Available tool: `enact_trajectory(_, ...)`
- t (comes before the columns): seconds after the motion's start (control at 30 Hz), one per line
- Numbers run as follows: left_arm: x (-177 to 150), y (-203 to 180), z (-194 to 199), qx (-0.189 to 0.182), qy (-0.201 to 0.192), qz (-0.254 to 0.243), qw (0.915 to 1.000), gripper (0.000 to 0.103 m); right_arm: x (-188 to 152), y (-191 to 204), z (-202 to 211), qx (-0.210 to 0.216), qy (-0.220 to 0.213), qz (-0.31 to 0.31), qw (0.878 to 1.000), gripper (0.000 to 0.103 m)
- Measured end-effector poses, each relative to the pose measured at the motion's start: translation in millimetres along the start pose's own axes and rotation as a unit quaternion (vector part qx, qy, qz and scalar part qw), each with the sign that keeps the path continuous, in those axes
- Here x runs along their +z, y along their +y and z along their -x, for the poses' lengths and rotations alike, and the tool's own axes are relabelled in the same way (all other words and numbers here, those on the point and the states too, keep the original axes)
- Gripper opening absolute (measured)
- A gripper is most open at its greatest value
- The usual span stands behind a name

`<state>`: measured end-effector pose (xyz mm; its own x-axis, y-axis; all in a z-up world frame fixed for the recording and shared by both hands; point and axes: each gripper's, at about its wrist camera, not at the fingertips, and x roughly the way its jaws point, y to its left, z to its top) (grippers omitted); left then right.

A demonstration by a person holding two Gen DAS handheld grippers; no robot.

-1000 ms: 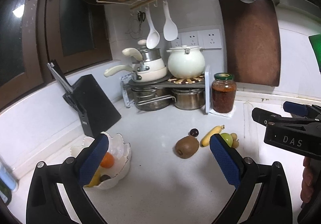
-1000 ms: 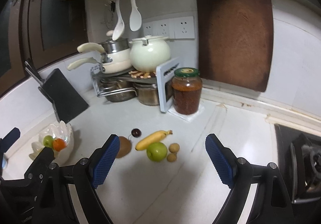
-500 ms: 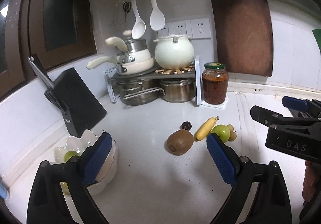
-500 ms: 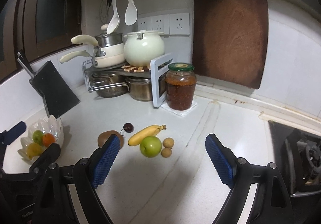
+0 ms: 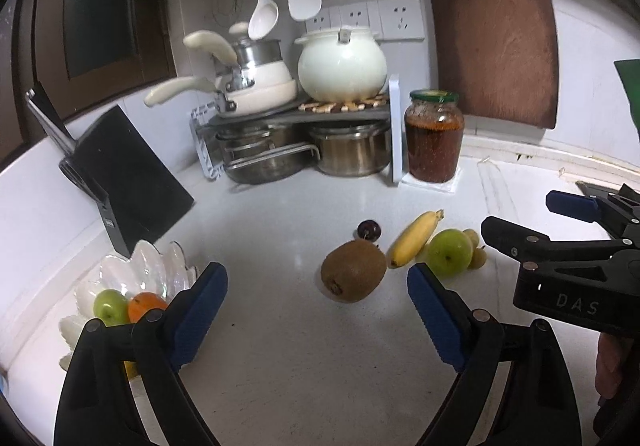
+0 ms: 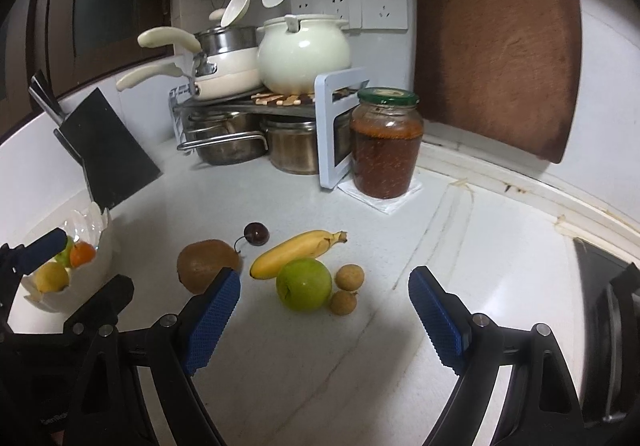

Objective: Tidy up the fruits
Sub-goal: 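Withdraw both open tools from the bowl and move toward the loose fruits, then grasp the brown kiwi with the left tool while the right tool grasps the green apple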

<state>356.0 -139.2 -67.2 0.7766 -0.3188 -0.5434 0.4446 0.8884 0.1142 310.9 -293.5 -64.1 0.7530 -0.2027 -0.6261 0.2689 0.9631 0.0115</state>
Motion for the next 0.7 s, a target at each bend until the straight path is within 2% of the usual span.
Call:
enact_trajectory(0.5,0.9,-2.6,-57.6,-0.04,0.034,-0.044,0.9976,0.092,-0.4,5.9,-52.4,0.007,0.042,0.014,0.999,0.082)
enact_trajectory(0.7,-1.7,-5.8,-78.5,-0.066,0.052,-0.056,0.9949,0.087,-1.3,4.1,-72.9,0.011,0.063,0.014,0.998,0.077)
